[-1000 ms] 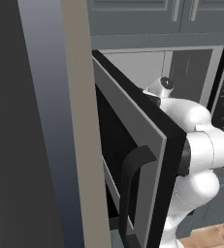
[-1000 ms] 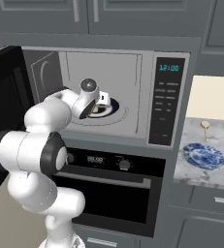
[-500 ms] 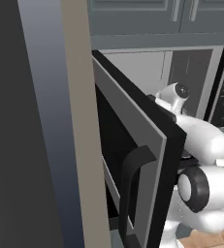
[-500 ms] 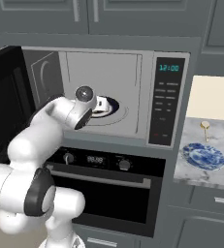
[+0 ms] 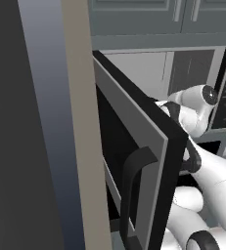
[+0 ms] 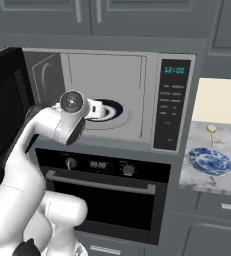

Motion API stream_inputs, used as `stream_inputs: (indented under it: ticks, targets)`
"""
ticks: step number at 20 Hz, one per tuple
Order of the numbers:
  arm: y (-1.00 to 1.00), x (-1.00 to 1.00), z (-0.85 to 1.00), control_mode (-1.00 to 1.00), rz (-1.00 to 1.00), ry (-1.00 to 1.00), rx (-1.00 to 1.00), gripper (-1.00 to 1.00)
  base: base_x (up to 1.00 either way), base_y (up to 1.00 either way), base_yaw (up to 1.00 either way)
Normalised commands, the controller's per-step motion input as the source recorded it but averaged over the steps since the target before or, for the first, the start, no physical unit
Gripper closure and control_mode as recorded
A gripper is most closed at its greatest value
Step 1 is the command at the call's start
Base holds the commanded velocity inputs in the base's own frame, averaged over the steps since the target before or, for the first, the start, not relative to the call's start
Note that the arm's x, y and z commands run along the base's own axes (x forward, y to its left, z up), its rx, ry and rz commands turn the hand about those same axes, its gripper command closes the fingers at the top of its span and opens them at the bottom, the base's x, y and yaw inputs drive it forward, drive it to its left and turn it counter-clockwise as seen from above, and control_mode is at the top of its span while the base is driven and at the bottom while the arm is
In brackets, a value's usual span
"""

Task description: Pick the garlic from the counter and place it in the microwave.

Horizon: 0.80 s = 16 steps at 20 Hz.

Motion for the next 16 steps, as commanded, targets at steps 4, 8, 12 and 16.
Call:
stream_inputs:
  ticks: [4, 8, 12, 16]
  targets:
    - [-0.01, -1.00, 0.35, -1.00, -0.03, -0.01, 0.00, -1.00, 0.00, 0.00, 0.00]
    - [-0.07, -1.00, 0.07, -1.00, -0.06, -0.01, 0.00, -1.00, 0.00, 0.00, 0.00]
    - [0.00, -1.00, 0.00, -1.00, -0.08, -0.06, 0.00, -1.00, 0.00, 0.00, 0.00]
    - [0.00, -1.00, 0.14, -1.00, -0.12, -0.01, 0.00, -1.00, 0.00, 0.00, 0.00]
